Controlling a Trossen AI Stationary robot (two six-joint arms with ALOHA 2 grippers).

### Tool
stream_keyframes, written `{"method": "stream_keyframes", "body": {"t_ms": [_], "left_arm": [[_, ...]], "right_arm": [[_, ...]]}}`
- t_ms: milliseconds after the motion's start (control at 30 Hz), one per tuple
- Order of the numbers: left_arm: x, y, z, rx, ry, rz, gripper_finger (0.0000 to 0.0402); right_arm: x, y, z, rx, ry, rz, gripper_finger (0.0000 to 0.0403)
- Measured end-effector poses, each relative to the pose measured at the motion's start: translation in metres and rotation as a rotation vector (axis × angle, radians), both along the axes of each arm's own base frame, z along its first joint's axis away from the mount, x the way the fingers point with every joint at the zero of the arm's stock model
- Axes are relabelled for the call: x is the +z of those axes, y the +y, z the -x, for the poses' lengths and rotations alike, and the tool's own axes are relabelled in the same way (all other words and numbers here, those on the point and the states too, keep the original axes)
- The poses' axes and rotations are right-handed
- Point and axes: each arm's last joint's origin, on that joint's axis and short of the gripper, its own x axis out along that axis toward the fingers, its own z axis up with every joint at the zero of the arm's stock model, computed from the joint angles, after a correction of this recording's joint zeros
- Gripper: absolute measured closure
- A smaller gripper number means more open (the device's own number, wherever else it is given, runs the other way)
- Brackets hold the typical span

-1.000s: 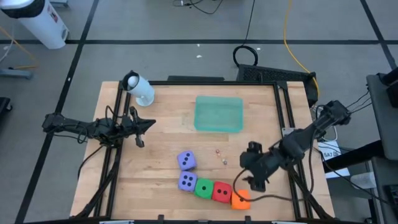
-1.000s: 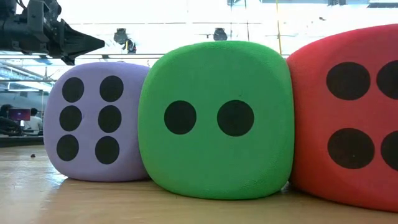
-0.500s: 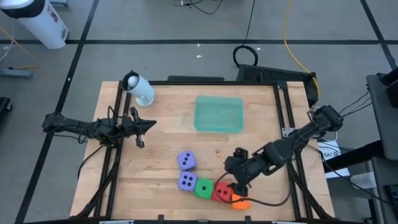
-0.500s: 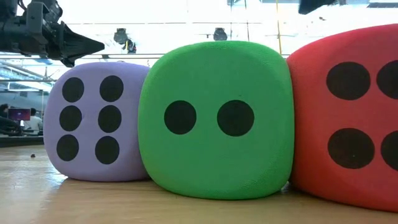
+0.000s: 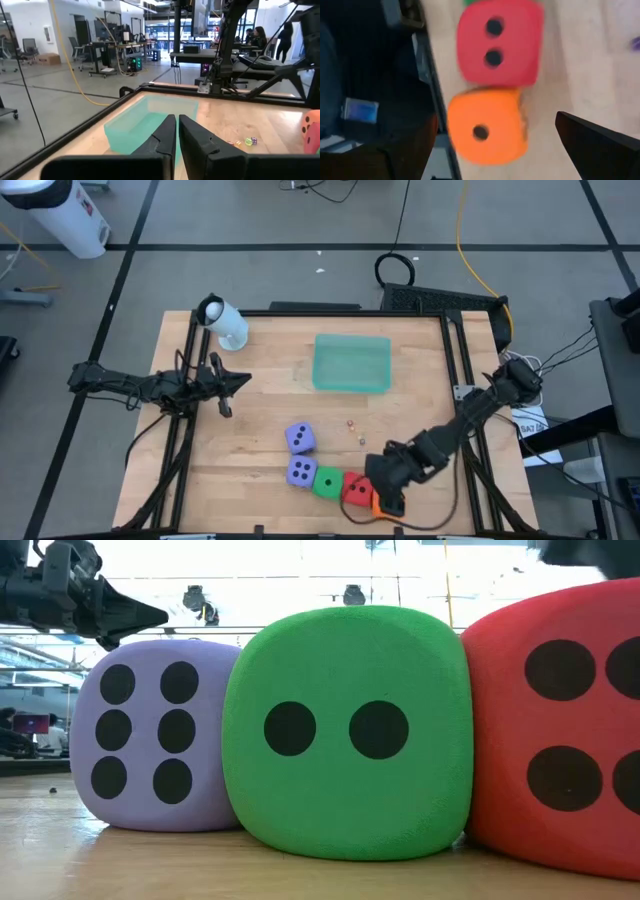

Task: Pick & Place Dice
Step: Put the large orange die into the green bin

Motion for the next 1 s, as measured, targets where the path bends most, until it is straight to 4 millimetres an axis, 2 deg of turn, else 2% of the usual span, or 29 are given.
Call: {"method": "stream_keyframes", "body": {"t_ms": [167, 333, 633, 1000], "left_arm": [[-0.001, 0.000, 0.000, -0.001, 0.006, 0.017, 0.0369], [-0.001, 0.000, 0.000, -0.001, 0.006, 0.019, 0.0369], [-0.003, 0.000, 0.000, -0.001, 0.021, 0.015, 0.0369], [-0.007, 0.000, 0.000, 0.002, 0.065, 0.001, 0.0369]], "right_arm": [[0.000, 0.021, 0.017, -0.008, -0.044, 0.052, 0.0009], [-0.008, 0.032, 0.021, -0.007, -0.048, 0.094, 0.0009], [-0.033, 0.040, 0.015, 0.106, -0.005, 0.176, 0.0009], [-0.035, 0.045, 0.021, 0.120, -0.006, 0.190, 0.0009]]}}
